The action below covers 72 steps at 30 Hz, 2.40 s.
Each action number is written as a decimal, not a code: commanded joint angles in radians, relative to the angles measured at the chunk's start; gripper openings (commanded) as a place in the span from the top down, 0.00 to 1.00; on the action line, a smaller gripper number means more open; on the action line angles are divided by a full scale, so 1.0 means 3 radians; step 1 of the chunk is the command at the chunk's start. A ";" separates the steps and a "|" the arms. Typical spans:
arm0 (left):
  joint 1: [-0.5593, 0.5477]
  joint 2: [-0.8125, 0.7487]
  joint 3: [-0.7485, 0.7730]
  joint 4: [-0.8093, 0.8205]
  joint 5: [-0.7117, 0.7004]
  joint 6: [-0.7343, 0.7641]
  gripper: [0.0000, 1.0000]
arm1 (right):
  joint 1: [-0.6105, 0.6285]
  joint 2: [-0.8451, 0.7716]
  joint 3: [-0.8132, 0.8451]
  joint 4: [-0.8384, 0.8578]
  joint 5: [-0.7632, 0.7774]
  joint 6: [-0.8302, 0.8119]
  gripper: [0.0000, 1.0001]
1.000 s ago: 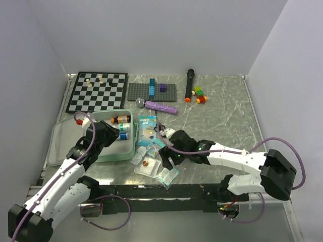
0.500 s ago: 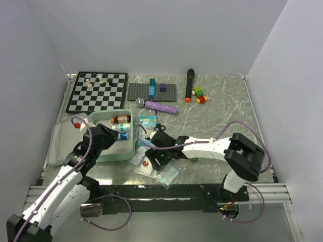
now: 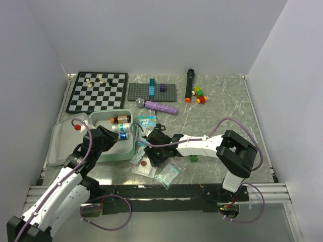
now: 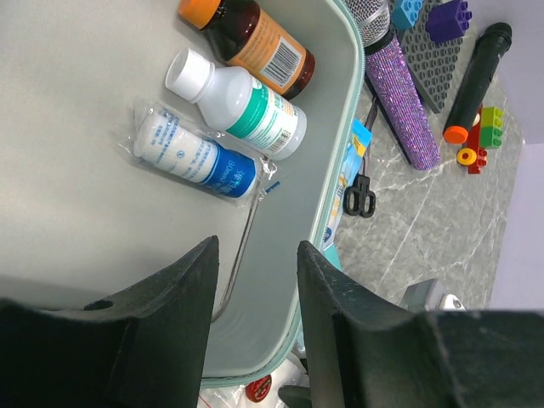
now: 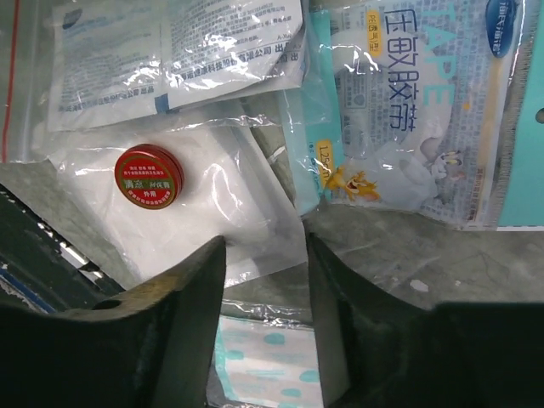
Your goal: Organize the medicine kit
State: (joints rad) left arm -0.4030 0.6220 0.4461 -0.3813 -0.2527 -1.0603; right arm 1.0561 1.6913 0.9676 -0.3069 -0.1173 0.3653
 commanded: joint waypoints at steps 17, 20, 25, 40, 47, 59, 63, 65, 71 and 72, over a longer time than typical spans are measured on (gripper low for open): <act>0.0009 -0.0002 -0.0014 0.0131 0.0055 0.0027 0.53 | -0.0038 -0.0769 -0.0142 -0.0343 0.0238 -0.0072 0.92; 0.0009 0.0008 -0.0025 0.0156 0.0070 0.0011 0.53 | -0.0038 -0.0714 -0.0056 -0.0311 0.0202 -0.0093 0.63; 0.0009 -0.0013 -0.0014 0.0100 0.0070 0.0011 0.53 | -0.0033 -0.0418 0.0164 -0.0307 0.0120 -0.0149 0.54; 0.0009 -0.0043 -0.0035 0.0054 0.0040 0.0006 0.53 | -0.0033 0.0181 0.0364 -0.0378 -0.0074 -0.0210 0.59; 0.0009 -0.0064 -0.0071 0.0080 0.0045 -0.0009 0.53 | -0.0038 0.0054 0.0150 -0.0409 -0.0008 -0.0169 0.96; 0.0009 -0.0028 -0.0050 0.0126 0.0060 -0.0004 0.53 | -0.0084 -0.0774 0.0277 -0.0940 0.0789 -0.0307 1.00; 0.0009 -0.0023 -0.0055 0.0131 0.0065 -0.0009 0.53 | -0.0089 -0.0877 0.0298 -0.0956 0.1218 -0.0460 1.00; 0.0009 -0.0033 -0.0055 0.0121 0.0060 -0.0004 0.53 | -0.0089 -0.0847 0.0328 -0.0986 0.1529 -0.0542 1.00; 0.0009 -0.0038 -0.0050 0.0110 0.0024 -0.0004 0.53 | -0.0059 -0.0586 0.0497 -0.1099 0.2359 -0.0691 1.00; 0.0009 -0.0043 -0.0045 0.0110 0.0024 -0.0004 0.53 | -0.0059 -0.0550 0.0527 -0.1104 0.2400 -0.0701 1.00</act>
State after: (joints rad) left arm -0.4030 0.6128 0.4282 -0.3786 -0.2409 -1.0599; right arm 1.0344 1.4906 1.0561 -0.6029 0.4076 0.1932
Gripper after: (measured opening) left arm 0.468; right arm 0.009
